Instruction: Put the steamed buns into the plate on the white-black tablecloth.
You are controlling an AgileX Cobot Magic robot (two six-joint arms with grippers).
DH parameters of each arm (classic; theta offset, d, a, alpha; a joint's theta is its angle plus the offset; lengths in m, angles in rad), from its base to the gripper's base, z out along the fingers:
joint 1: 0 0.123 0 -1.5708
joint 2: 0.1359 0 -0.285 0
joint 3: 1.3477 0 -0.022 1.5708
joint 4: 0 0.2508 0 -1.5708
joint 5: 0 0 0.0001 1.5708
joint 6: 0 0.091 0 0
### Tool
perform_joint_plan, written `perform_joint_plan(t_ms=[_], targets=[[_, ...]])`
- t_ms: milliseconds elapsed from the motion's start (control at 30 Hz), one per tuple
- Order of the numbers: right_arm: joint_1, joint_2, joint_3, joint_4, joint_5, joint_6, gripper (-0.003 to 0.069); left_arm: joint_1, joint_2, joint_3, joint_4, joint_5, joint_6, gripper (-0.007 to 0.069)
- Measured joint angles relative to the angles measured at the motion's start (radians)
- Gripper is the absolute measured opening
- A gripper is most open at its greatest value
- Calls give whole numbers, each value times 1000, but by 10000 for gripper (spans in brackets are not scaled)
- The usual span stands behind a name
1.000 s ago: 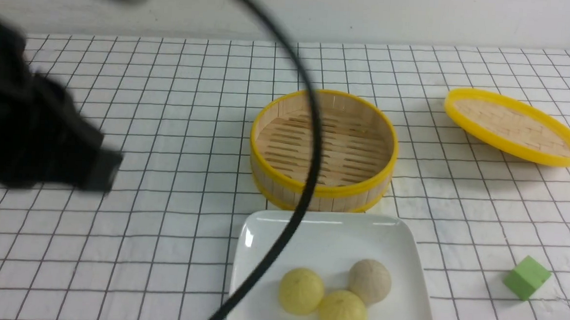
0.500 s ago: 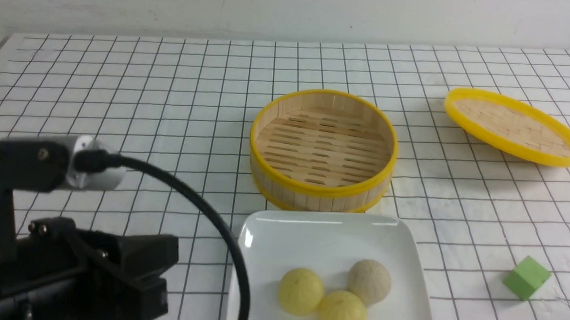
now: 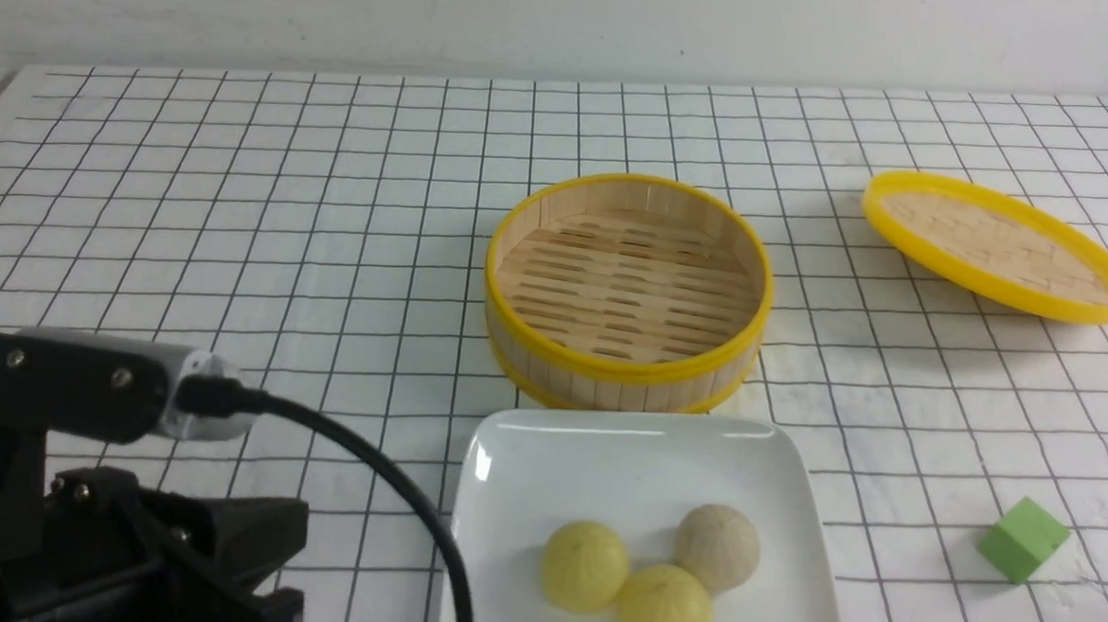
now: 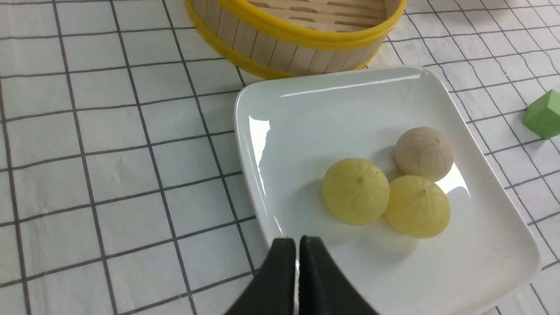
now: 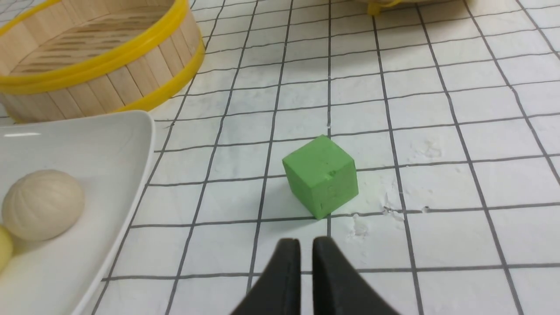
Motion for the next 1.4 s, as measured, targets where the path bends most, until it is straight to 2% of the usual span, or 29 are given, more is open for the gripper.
perform_joint_plan(t_ms=[133,167,200,333,400,467,633,833,1067,1400], targets=[[0,0,0,0,0,0,69,178,-120,72,-28,-15,52,46],[0,0,0,0,0,0,70,178,-120,78,-31,-17,52,46],[0,0,0,0,0,0,73,261,-184,129,-59,-24,98,48],[0,0,0,0,0,0,79,481,-367,291,-155,-66,280,52],[0,0,0,0,0,0,80,530,-410,330,-178,-84,326,52],[0,0,0,0,0,0,80,642,-507,420,-231,-134,424,54],[0,0,0,0,0,0,84,769,-636,525,-259,-157,476,55],[0,0,0,0,0,0,90,783,-698,533,-248,-138,490,62],[-1,0,0,0,1,0,101,783,-699,532,-246,-130,565,72],[-1,0,0,0,1,0,113,783,-699,532,-246,-129,570,74]])
